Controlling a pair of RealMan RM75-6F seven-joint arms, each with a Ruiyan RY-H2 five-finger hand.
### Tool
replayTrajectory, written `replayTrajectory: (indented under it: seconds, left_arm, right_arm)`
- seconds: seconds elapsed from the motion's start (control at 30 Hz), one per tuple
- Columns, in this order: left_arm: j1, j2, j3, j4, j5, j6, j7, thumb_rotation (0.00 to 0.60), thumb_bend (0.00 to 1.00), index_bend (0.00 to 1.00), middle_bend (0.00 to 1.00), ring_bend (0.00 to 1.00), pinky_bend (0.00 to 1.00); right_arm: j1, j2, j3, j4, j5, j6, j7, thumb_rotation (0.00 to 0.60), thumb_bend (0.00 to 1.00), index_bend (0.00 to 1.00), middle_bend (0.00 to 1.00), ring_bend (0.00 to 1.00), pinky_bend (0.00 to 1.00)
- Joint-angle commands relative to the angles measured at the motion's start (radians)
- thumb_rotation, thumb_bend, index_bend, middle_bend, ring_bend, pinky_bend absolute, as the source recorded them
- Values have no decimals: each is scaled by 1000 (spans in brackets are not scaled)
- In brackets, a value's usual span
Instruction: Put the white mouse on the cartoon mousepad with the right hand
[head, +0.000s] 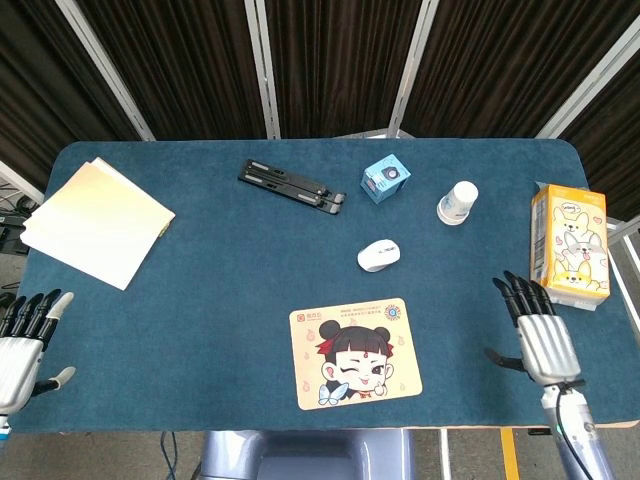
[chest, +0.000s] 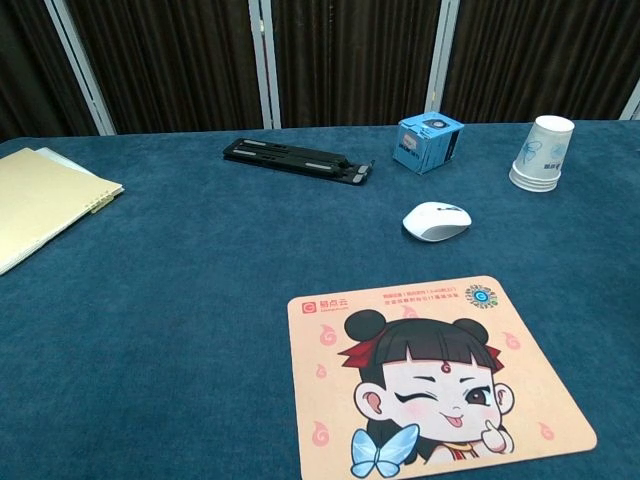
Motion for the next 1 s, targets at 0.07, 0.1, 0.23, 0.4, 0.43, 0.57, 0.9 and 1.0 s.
replayTrajectory:
  seconds: [0.07, 0.1, 0.23, 0.4, 0.43, 0.57, 0.9, 1.0]
  left_arm:
    - [-1, 4, 0, -2, -4, -5, -10, 600, 92, 0, 0, 0, 0]
    - [-2, 5, 1, -2, -4, -7, -10, 600, 92, 0, 0, 0, 0]
    - [-4, 10, 2, -8, -12, -20, -9, 600, 92, 0, 0, 0, 0]
    - [-8, 15, 4, -13, -17, -32, -5, 600, 93, 0, 0, 0, 0]
    - [-8, 16, 5, -14, -17, -35, -4, 600, 93, 0, 0, 0, 0]
    - [-15, 25, 9, -25, -29, -58, -8, 600, 93, 0, 0, 0, 0]
    - [-23, 41, 11, -39, -43, -83, -33, 600, 92, 0, 0, 0, 0]
    - [-26, 44, 12, -40, -45, -90, -39, 600, 92, 0, 0, 0, 0]
  right_arm:
    - [147, -69, 98, -12, 171, -146, -157, 600, 123, 117, 57, 0, 9]
    - [167, -82, 108, -7, 193, -161, -178, 600, 123, 123, 60, 0, 14]
    - [240, -130, 137, 21, 303, -222, -261, 600, 122, 150, 68, 0, 27]
    - [309, -182, 157, 62, 399, -264, -316, 600, 124, 185, 82, 0, 36]
    - [323, -195, 159, 75, 410, -273, -324, 600, 125, 198, 89, 0, 41]
    - [381, -262, 164, 143, 476, -308, -347, 600, 126, 215, 99, 0, 54]
    - [487, -392, 158, 314, 542, -366, -360, 600, 133, 236, 103, 0, 59]
    - [513, -421, 163, 361, 542, -373, -351, 600, 137, 236, 104, 0, 59]
